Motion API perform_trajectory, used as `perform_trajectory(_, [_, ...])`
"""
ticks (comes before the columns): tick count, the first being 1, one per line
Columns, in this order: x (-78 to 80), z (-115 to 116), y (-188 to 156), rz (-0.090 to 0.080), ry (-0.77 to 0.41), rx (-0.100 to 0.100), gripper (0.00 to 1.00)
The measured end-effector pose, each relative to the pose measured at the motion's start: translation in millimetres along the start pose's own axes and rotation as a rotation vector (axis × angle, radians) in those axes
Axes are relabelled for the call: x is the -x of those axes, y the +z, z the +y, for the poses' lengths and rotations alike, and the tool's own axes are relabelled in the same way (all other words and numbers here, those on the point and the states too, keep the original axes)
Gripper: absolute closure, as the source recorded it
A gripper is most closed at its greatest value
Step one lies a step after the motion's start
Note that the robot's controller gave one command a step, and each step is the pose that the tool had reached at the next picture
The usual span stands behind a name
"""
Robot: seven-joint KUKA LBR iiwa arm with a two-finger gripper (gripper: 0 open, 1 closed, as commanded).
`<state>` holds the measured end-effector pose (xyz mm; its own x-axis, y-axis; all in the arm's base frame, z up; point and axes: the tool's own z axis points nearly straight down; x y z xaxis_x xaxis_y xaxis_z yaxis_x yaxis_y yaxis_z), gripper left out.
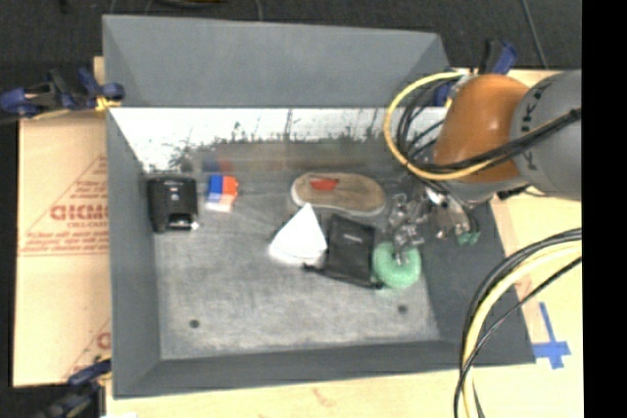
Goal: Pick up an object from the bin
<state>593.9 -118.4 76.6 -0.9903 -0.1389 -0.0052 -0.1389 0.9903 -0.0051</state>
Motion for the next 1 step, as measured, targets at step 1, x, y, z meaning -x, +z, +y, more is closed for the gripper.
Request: perform_trajectory(1, [0.0, 0.1, 0.0, 0.000, -0.001, 0.000, 1.00])
